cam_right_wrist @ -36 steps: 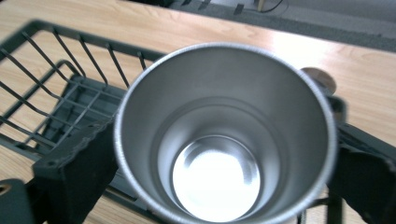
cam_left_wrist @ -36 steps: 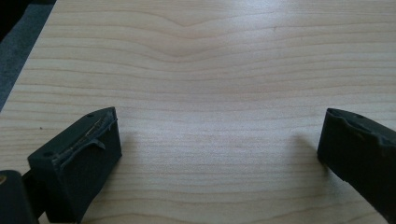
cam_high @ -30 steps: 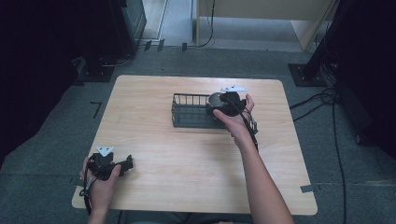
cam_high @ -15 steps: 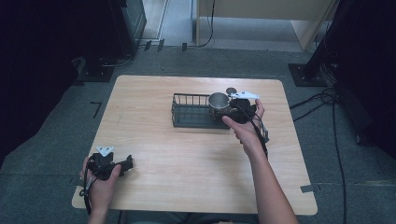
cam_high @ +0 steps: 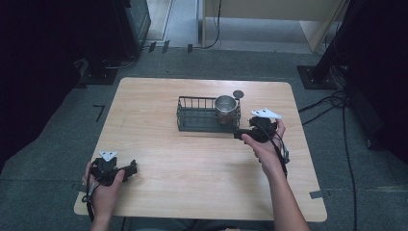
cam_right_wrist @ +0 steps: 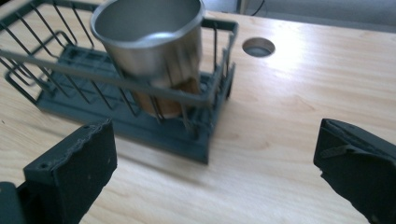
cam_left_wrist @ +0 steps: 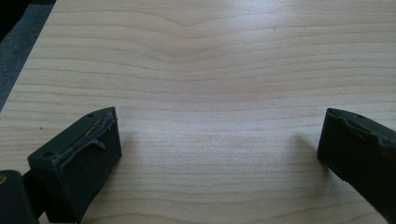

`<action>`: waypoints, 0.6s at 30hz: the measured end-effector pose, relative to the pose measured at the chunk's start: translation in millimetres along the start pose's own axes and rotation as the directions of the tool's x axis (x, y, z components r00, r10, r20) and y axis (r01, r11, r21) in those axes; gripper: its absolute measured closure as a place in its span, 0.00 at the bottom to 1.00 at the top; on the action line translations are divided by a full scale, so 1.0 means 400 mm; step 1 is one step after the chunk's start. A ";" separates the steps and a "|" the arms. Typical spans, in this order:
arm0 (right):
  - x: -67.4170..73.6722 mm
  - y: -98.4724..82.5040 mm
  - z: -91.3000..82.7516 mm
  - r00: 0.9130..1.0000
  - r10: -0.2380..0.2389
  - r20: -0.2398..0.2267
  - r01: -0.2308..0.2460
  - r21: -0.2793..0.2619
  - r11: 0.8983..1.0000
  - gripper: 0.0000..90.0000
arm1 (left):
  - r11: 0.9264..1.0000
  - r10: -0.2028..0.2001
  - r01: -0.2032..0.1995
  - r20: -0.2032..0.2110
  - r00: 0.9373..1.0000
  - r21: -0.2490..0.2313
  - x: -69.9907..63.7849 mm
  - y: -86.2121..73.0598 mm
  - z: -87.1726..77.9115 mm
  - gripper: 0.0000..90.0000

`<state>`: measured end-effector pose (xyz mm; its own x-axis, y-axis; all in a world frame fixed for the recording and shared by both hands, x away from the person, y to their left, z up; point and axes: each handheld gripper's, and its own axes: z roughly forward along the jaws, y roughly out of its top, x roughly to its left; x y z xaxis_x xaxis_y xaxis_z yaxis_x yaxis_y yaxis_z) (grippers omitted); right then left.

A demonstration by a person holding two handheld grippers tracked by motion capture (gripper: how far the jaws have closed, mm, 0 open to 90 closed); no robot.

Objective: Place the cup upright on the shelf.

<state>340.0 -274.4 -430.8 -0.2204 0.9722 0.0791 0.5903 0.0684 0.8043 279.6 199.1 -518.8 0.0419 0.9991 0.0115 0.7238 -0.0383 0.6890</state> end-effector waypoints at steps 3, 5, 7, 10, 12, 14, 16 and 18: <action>-0.014 -0.023 -0.008 1.000 0.009 0.009 -0.009 0.008 1.000 0.00 | 1.000 -0.001 0.001 0.000 1.000 0.000 0.000 0.000 0.000 0.00; -0.025 -0.038 -0.014 1.000 0.013 0.015 -0.014 0.009 1.000 0.00 | 1.000 0.002 -0.002 0.000 1.000 0.002 0.000 0.000 0.000 0.00; -0.037 -0.052 -0.022 1.000 0.021 0.021 -0.021 0.012 1.000 0.00 | 1.000 0.001 -0.001 0.000 1.000 0.001 0.000 0.000 0.000 0.00; -0.056 -0.073 -0.032 0.999 0.027 0.034 -0.027 0.015 1.000 0.00 | 1.000 0.001 -0.001 0.000 1.000 0.001 0.000 0.000 0.000 0.00; -0.067 -0.086 -0.039 0.998 0.034 0.044 -0.035 0.017 0.999 0.00 | 1.000 0.002 -0.002 0.000 1.000 0.002 0.000 0.000 0.000 0.00; -0.078 -0.100 -0.045 0.998 0.038 0.052 -0.039 0.018 0.999 0.00 | 1.000 0.002 -0.002 0.000 1.000 0.001 0.000 0.000 0.000 0.00; -0.089 -0.115 -0.051 0.997 0.043 0.059 -0.044 0.021 0.999 0.00 | 1.000 0.002 -0.002 0.000 1.000 0.001 0.000 0.000 0.000 0.00; -0.100 -0.130 -0.057 0.996 0.051 0.067 -0.053 0.025 0.998 0.00 | 1.000 0.002 -0.002 0.000 1.000 0.002 0.000 0.000 0.000 0.00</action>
<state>300.5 -322.1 -462.6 -0.1375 0.9872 0.0809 0.6201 0.0221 0.7842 279.6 199.2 -518.7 0.0431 0.9990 0.0129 0.7248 -0.0401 0.6878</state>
